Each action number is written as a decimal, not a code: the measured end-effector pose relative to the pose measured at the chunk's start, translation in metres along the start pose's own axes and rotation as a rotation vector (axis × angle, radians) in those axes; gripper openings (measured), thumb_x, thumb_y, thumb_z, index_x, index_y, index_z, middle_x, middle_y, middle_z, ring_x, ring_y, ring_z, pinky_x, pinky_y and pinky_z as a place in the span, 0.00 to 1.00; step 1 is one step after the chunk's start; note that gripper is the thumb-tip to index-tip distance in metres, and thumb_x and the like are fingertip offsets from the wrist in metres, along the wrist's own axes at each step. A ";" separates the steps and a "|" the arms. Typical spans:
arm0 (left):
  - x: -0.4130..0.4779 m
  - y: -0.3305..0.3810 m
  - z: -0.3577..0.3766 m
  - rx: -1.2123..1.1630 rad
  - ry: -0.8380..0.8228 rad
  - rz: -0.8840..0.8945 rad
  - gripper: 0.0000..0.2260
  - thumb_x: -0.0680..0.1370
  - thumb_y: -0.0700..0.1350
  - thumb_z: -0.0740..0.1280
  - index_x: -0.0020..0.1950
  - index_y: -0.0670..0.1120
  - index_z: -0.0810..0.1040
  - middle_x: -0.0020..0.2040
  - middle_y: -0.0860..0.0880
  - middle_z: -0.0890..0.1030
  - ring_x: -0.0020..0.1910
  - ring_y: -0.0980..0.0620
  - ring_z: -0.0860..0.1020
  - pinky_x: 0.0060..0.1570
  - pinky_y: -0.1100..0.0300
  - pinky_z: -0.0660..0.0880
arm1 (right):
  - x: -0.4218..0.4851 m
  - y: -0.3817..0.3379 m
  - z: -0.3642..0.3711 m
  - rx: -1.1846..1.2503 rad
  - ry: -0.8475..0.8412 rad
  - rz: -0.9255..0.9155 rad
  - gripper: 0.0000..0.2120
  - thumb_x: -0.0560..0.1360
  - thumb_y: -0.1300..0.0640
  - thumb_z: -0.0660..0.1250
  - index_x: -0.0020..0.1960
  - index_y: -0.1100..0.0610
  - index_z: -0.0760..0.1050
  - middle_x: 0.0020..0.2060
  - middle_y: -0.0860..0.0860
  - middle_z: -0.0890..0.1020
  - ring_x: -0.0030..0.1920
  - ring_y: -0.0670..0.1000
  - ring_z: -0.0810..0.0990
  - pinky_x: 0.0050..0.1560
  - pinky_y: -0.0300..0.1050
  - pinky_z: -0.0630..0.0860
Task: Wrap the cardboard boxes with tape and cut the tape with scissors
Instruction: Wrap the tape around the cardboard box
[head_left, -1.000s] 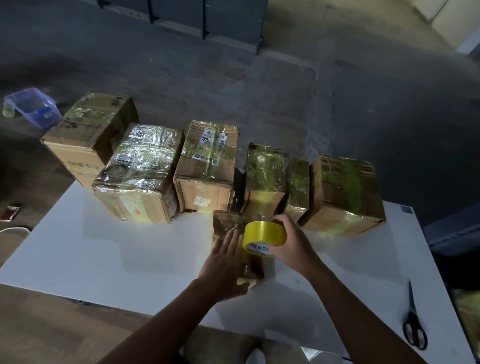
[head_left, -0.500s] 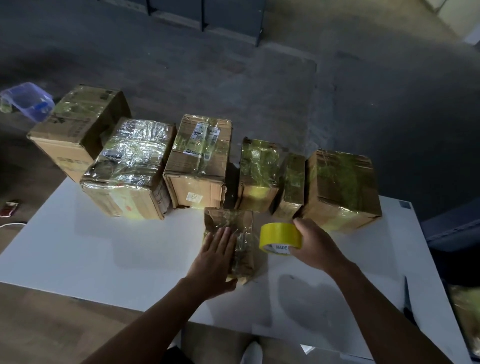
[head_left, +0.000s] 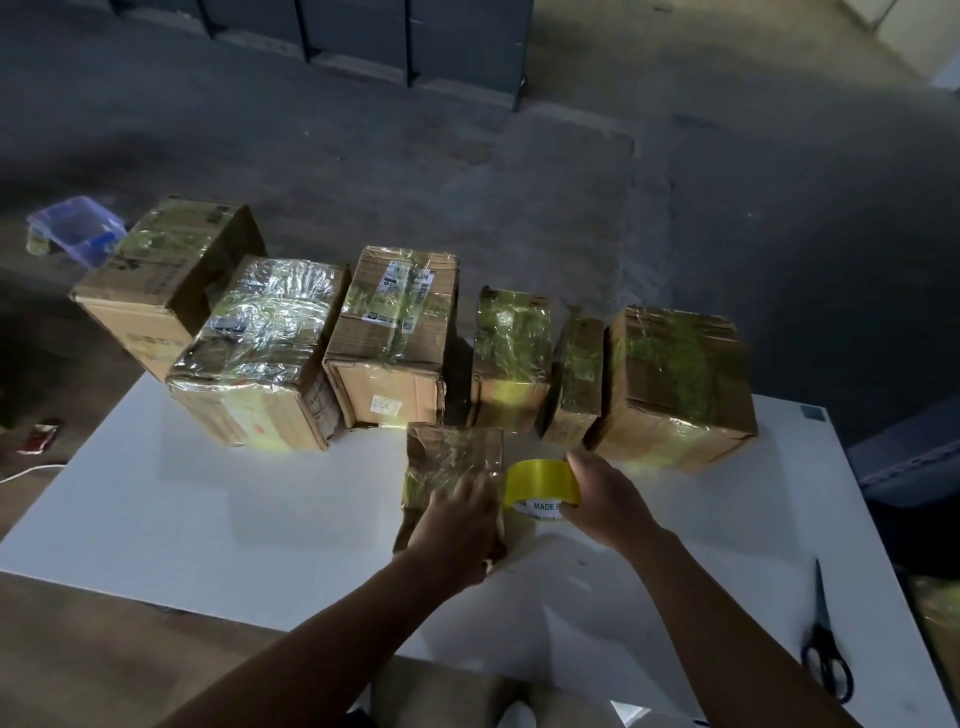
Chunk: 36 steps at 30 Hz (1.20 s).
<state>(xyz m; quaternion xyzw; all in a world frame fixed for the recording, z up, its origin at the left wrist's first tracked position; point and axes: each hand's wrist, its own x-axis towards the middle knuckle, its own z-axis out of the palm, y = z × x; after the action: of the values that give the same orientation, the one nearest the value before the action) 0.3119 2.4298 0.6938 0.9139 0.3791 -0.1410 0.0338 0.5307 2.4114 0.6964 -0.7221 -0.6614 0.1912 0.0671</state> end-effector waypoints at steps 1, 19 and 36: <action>0.002 0.004 -0.001 -0.030 -0.003 -0.025 0.39 0.73 0.54 0.70 0.75 0.41 0.54 0.71 0.39 0.61 0.67 0.40 0.63 0.58 0.45 0.70 | -0.001 0.001 0.001 0.025 -0.004 0.018 0.15 0.68 0.54 0.68 0.50 0.51 0.65 0.44 0.49 0.73 0.45 0.54 0.76 0.38 0.43 0.65; -0.017 -0.017 -0.004 -0.190 0.272 0.142 0.19 0.75 0.47 0.70 0.65 0.45 0.73 0.66 0.38 0.68 0.61 0.38 0.72 0.46 0.50 0.81 | -0.005 -0.010 -0.001 0.216 -0.032 0.020 0.23 0.73 0.55 0.67 0.64 0.53 0.63 0.47 0.48 0.74 0.50 0.55 0.77 0.41 0.43 0.70; -0.046 -0.059 0.014 -0.432 0.353 0.085 0.33 0.61 0.57 0.80 0.58 0.41 0.75 0.57 0.42 0.79 0.47 0.43 0.81 0.30 0.57 0.80 | 0.009 -0.066 0.004 0.403 0.118 -0.032 0.26 0.73 0.55 0.72 0.68 0.55 0.66 0.54 0.50 0.77 0.51 0.50 0.78 0.39 0.29 0.72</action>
<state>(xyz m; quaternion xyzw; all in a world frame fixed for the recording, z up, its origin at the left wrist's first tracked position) 0.2361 2.4376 0.6961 0.9109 0.3619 0.1059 0.1673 0.4686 2.4271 0.7135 -0.6933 -0.6161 0.2760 0.2520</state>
